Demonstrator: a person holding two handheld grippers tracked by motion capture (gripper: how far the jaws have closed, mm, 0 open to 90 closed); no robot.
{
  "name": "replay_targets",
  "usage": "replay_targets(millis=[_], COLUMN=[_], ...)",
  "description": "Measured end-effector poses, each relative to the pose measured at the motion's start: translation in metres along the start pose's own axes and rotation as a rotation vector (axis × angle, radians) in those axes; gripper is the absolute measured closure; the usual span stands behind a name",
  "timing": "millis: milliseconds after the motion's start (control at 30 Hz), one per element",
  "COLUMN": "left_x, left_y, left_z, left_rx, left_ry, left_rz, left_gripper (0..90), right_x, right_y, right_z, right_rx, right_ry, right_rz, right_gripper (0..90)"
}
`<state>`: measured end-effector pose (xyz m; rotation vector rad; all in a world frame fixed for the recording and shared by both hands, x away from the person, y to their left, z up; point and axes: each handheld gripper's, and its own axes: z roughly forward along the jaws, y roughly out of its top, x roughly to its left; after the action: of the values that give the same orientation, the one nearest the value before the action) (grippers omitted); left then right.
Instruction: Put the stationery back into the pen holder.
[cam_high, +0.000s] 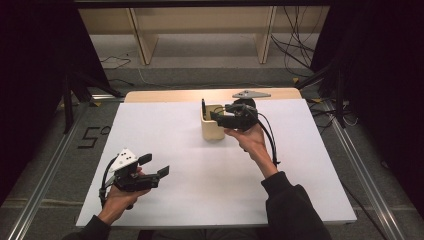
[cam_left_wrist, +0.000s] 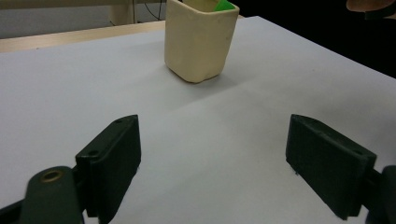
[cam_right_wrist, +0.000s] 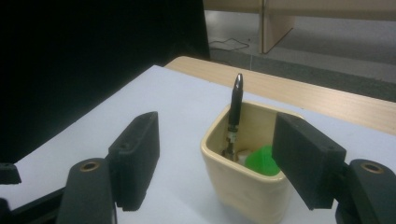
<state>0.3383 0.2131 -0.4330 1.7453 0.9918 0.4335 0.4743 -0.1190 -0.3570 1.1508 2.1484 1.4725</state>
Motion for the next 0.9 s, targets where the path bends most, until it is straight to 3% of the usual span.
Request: replay_targets(millis=[333, 900], left_x=[0.0, -0.001], left_y=[0.0, 0.001], left_z=[0.0, 0.0], left_rx=[0.001, 0.004], left_ry=[-0.001, -0.004], left_rz=[0.001, 0.003], left_gripper=[17.6, 17.6], right_x=[0.001, 0.004], right_y=[-0.011, -0.046], right_z=[-0.011, -0.036], right_rx=[-0.016, -0.041], right_ry=[0.022, 0.032], right_rz=[-0.009, -0.031], right_gripper=[30.3, 28.0])
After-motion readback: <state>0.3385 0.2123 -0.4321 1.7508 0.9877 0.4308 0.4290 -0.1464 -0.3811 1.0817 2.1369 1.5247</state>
